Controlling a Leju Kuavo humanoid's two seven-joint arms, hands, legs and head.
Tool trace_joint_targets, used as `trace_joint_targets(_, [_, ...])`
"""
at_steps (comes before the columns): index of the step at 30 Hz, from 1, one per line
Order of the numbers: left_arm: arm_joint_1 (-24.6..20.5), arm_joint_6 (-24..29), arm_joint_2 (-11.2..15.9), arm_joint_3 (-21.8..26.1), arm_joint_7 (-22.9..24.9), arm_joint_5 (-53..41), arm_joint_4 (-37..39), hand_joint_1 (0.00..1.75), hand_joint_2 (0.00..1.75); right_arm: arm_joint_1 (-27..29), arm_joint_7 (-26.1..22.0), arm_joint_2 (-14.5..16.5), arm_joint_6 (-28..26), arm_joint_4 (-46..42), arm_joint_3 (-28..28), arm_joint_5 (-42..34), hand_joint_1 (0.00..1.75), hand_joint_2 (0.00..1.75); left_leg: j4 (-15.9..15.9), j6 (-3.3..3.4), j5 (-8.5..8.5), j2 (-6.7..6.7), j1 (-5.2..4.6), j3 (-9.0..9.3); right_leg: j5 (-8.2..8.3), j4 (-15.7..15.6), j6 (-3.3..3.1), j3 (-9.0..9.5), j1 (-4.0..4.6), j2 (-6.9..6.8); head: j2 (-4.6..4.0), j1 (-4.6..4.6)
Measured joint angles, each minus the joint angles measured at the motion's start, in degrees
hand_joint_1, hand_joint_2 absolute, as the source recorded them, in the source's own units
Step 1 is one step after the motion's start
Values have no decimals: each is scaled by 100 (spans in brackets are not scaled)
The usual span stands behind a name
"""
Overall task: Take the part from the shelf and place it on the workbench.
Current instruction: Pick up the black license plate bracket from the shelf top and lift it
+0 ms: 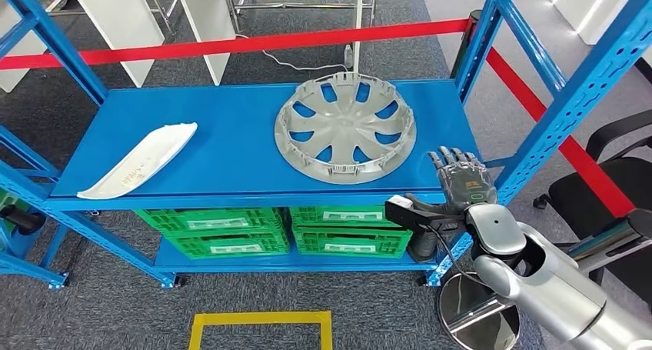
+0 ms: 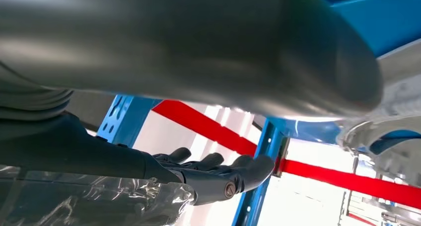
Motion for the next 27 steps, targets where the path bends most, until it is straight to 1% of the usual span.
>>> trace_joint_targets(1, [-3,1,-1,0,-1,-2,0,0,0,-3,0,-1,-3,-2,-7,0,0,0,238,-8,-116,9,-5,-105,-17,-7,-35,30,9,-8,0,-13])
trace_joint_targets(2, [-6,1,-2,0,-1,-3,0,0,0,-5,0,-1,-4,-3,-11,0,0,0,593,-2,-258,17,-19,-282,-35,-13,-66,61,27,-16,0,-27])
trace_joint_targets(3, [-5,1,-3,0,-1,-3,0,0,0,-6,0,0,-5,-3,-11,0,0,0,1003,14,-395,18,-37,-506,-56,-20,-96,88,53,-22,0,-35])
trace_joint_targets(4, [0,1,-3,0,-1,-3,0,0,0,-2,0,1,-4,-2,-8,0,0,0,1341,43,-466,18,-61,-717,-79,-23,-123,116,83,-24,0,-41])
trace_joint_targets(5, [6,2,-3,0,-1,-3,0,0,0,1,0,1,-4,-2,-5,0,0,0,1519,88,-436,17,-90,-861,-106,-23,-146,146,117,-21,0,-42])
trace_joint_targets(6, [11,3,-3,0,0,-3,0,0,0,3,0,1,-4,-2,-4,0,0,0,1484,151,-293,16,-128,-911,-136,-25,-163,186,155,-14,0,-44])
trace_joint_targets(7, [13,5,-4,0,0,-4,0,0,0,3,0,1,-5,-2,-6,0,0,0,1228,242,-40,14,-180,-856,-172,-31,-176,243,196,-6,0,-45])
trace_joint_targets(8, [14,8,0,0,0,-4,1,0,0,9,-1,2,-6,-2,-9,0,0,0,885,362,219,5,-245,-745,-209,-50,-188,303,220,0,0,-42])
trace_joint_targets(9, [15,10,12,0,0,-5,7,0,0,7,-2,3,-7,-2,-8,0,0,0,582,487,433,-4,-305,-637,-239,-74,-192,357,247,5,0,-8])
trace_joint_targets(10, [16,13,19,0,-1,-6,12,0,0,12,-4,5,-5,1,-7,0,0,0,339,586,579,-13,-366,-551,-255,-108,-184,393,240,13,0,21])
trace_joint_targets(11, [19,15,24,0,0,-7,17,0,0,24,-7,9,-4,3,0,0,0,0,224,648,626,-20,-413,-512,-257,-147,-165,408,218,18,0,34])
trace_joint_targets(12, [22,17,26,0,1,-10,22,0,0,35,-10,14,-3,3,6,0,0,0,174,670,640,-20,-442,-501,-249,-188,-137,416,201,24,0,40])
trace_joint_targets(13, [21,20,22,1,2,-14,23,0,0,52,-13,18,-3,3,6,0,0,0,77,676,650,-19,-454,-462,-240,-242,-109,434,183,28,0,11])
trace_joint_targets(14, [19,24,27,3,5,-20,25,0,0,63,-15,20,-8,-1,1,0,0,0,-48,619,611,-22,-446,-383,-203,-301,-108,459,191,20,0,-12])
trace_joint_targets(16, [2,40,31,11,9,-33,30,0,0,45,-19,16,-20,2,-16,0,0,0,-278,439,569,-30,-375,-247,-133,-383,-119,501,243,6,0,-17])
trace_joint_targets(17, [0,44,27,14,11,-39,31,0,0,43,-21,14,-23,5,-18,1,0,0,-337,345,534,-37,-342,-211,-98,-399,-134,507,264,-3,0,-10])
trace_joint_targets(18, [3,46,16,15,12,-43,32,0,0,42,-23,13,-24,12,-11,1,0,0,-338,322,535,-39,-313,-220,-96,-399,-131,509,283,-7,0,1])
trace_joint_targets(21, [22,60,-4,17,19,-58,33,0,0,66,-29,19,-26,33,8,2,0,0,-325,348,478,-44,-303,-244,-117,-401,-120,495,293,-20,0,32])
trace_joint_targets(24, [24,80,-3,19,16,-77,37,0,0,73,-36,30,-30,56,15,25,0,0,-293,360,465,-46,-318,-281,-169,-432,-101,493,282,-26,0,33])
trace_joint_targets(27, [28,79,-4,18,12,-99,37,0,0,89,-37,46,-30,85,20,61,0,0,-277,369,471,-45,-322,-289,-180,-438,-103,494,281,-26,0,32])
